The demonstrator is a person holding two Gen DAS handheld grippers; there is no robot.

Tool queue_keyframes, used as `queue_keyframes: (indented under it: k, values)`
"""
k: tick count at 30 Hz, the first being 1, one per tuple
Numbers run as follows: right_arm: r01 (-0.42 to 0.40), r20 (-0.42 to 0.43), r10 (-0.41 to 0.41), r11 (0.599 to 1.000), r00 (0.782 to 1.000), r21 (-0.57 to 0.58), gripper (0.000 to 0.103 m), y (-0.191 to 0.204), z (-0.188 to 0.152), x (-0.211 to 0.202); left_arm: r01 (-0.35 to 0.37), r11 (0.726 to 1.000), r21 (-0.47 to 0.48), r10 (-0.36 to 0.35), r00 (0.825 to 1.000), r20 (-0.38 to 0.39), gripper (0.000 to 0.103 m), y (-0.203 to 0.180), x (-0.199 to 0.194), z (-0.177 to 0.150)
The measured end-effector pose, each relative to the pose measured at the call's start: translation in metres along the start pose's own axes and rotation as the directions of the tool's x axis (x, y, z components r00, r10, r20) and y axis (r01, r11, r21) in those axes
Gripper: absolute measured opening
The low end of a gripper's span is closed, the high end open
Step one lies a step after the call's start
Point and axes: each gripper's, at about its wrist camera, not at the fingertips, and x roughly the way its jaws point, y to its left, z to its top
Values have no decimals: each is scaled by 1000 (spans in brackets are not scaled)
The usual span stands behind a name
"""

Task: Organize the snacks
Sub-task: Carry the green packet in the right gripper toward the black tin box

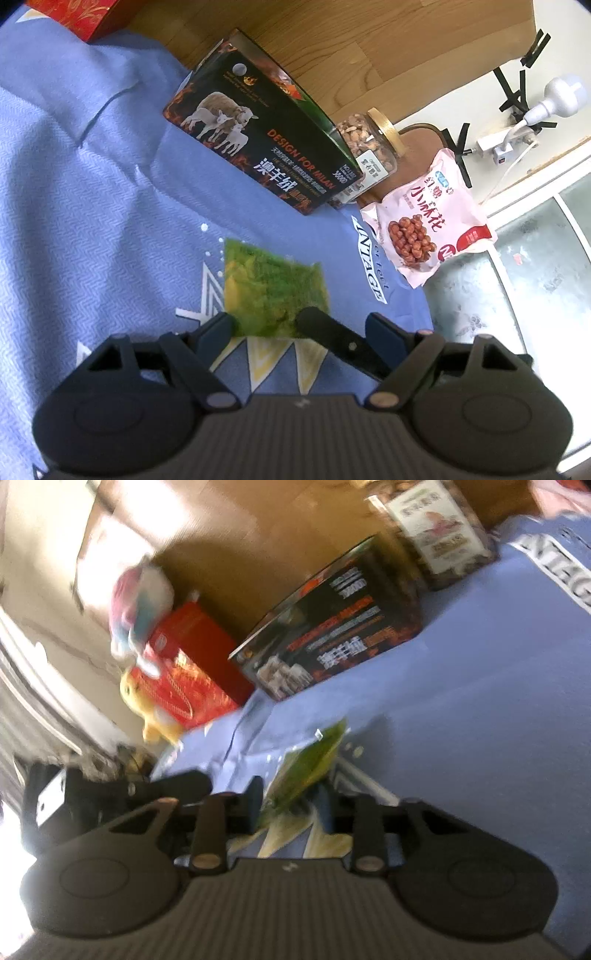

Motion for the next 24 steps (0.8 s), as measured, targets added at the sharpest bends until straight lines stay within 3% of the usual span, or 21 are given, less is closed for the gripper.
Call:
queue_keyframes:
  k: [2, 6, 12, 16, 19, 21, 24]
  values:
    - [5, 21, -5, 1000, 1000, -11, 18, 1, -1, -2, 4, 1000, -1, -4, 1000, 0, 82, 0, -1, -1]
    - [-51, 52, 44, 988, 998, 144, 15, -23, 5, -9, 35, 999, -20, -35, 999, 4, 86, 3, -5, -1]
    - [-240, 125, 206, 880, 970, 411, 15, -66, 3, -18, 136, 987, -87, -134, 990, 33, 89, 8, -14, 3]
    - [-335, 137, 307, 825, 942, 455, 15, -68, 0, -15, 162, 986, -48, -160, 986, 38, 87, -5, -16, 6]
    - [-384, 159, 350, 814, 923, 435, 15, -60, 3, -22, 151, 988, -23, -150, 988, 35, 71, -13, -12, 9]
    - [-384, 160, 350, 818, 923, 428, 15, -55, 9, -24, 149, 989, -9, -149, 989, 26, 51, -17, -10, 14]
    - [-367, 145, 337, 843, 930, 394, 15, -45, 23, -25, 140, 990, 33, -141, 990, 24, 45, -30, -6, 28]
